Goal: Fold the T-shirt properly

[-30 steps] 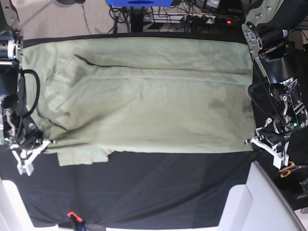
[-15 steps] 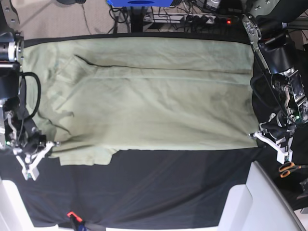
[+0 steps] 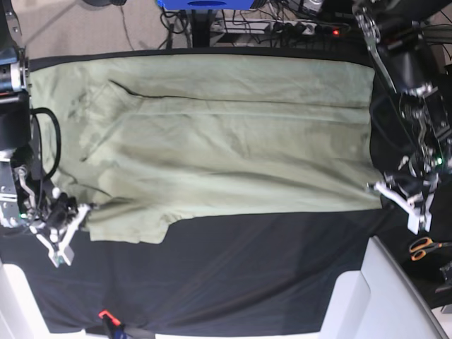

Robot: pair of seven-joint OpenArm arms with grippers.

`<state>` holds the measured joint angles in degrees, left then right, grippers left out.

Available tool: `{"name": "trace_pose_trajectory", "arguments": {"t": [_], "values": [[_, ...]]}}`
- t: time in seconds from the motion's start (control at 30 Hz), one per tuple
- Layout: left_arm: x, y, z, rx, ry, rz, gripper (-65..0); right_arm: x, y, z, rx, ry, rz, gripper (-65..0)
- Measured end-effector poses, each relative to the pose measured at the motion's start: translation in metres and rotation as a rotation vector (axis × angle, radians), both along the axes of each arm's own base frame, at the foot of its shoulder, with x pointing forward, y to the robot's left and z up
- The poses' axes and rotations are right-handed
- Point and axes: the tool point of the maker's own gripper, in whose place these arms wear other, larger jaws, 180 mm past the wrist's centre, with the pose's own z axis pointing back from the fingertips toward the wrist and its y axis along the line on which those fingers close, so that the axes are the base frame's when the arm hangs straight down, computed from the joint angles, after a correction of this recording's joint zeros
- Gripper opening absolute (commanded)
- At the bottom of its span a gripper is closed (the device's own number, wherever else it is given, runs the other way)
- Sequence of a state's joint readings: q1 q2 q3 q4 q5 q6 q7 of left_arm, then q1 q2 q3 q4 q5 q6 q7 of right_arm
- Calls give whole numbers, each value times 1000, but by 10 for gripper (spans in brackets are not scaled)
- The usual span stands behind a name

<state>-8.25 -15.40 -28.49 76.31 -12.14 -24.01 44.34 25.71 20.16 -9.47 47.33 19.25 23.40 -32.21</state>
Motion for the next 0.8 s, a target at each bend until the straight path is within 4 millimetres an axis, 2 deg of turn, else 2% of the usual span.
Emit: {"name": "trace_pose_trajectory", "arguments": {"t": [0.13,0.23,0.37,0.5,0.6,0.7,0.8], "values": [[-21,-3,-11,17,36,-13,-650,-26,-8,-18,-30,103,-4,-648],[-36,-4,-24,14,74,-14,-650,-44,-3,-29,-38,146,12,-648],[-54,-8,-38,27,128,-37,-650,-58,5,-31,-43,143,44,-648],[-62,-12,-40,50,145,-74,-650,-63,7,-30,-55,161,57,-648],[-67,-10,-41,59,153,-78,-650,-68,-4,-24,-43,135,25,-648],[-69,-8,-41,64,158,-78,-650,-81,-20,-24,-75,169,4,-648],[-69,-1,-35,87,155,-90,-650,-83,-28,-17,-93,153,12,-648]]}}
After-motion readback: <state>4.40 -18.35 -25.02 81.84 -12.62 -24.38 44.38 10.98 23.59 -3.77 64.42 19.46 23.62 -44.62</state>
